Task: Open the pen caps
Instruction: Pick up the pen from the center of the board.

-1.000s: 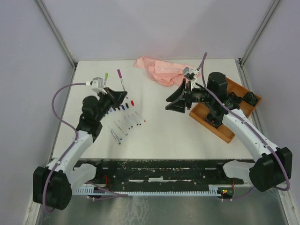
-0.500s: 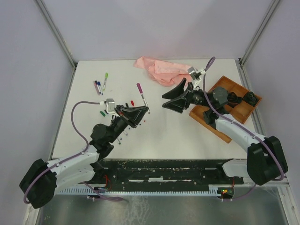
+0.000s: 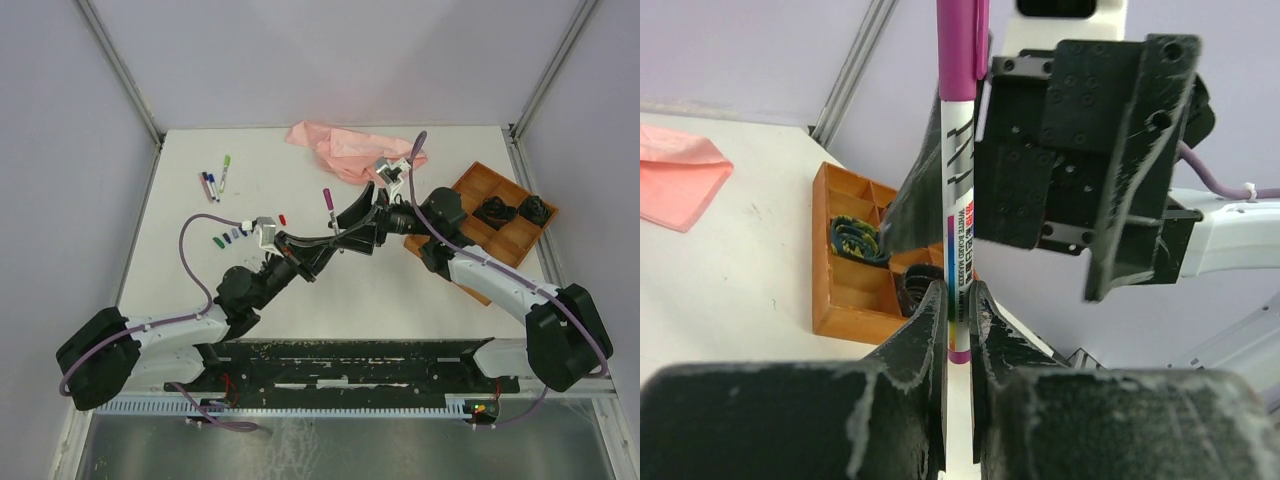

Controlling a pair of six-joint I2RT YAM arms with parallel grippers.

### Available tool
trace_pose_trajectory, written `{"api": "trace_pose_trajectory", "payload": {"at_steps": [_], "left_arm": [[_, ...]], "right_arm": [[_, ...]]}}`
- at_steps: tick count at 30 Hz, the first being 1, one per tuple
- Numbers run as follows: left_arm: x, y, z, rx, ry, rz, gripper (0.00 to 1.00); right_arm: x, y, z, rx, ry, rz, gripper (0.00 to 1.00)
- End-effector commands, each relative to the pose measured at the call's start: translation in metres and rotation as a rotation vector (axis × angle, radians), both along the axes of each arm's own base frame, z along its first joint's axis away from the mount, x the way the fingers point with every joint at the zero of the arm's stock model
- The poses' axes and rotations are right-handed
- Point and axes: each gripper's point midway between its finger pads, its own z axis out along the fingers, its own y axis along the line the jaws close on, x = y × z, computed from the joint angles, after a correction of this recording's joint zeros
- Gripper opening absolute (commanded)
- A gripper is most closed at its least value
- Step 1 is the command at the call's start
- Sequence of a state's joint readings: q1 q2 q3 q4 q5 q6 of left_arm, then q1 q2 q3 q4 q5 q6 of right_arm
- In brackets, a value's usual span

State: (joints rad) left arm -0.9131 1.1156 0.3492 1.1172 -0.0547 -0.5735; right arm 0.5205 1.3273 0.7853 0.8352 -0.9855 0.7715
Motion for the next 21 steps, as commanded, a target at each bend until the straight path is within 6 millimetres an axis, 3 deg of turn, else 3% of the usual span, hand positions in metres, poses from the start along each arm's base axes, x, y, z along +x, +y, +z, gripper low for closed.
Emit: {"api": "trace_pose_trajectory", "payload": {"at_steps": [1,21], "left_arm": [[0.0,0.003,0.04,-0.073,-0.108,0.042,0.03],[-0.005,-0.003,0.031,-0.066,-0.073,0.013,0.03]], "right_arm": [[0.009,0.007,0.002,-0.029,-0.026,-0.023,0.71],[0.012,0.004,0.02,0.008,0.034,-0.05,0.55]]}}
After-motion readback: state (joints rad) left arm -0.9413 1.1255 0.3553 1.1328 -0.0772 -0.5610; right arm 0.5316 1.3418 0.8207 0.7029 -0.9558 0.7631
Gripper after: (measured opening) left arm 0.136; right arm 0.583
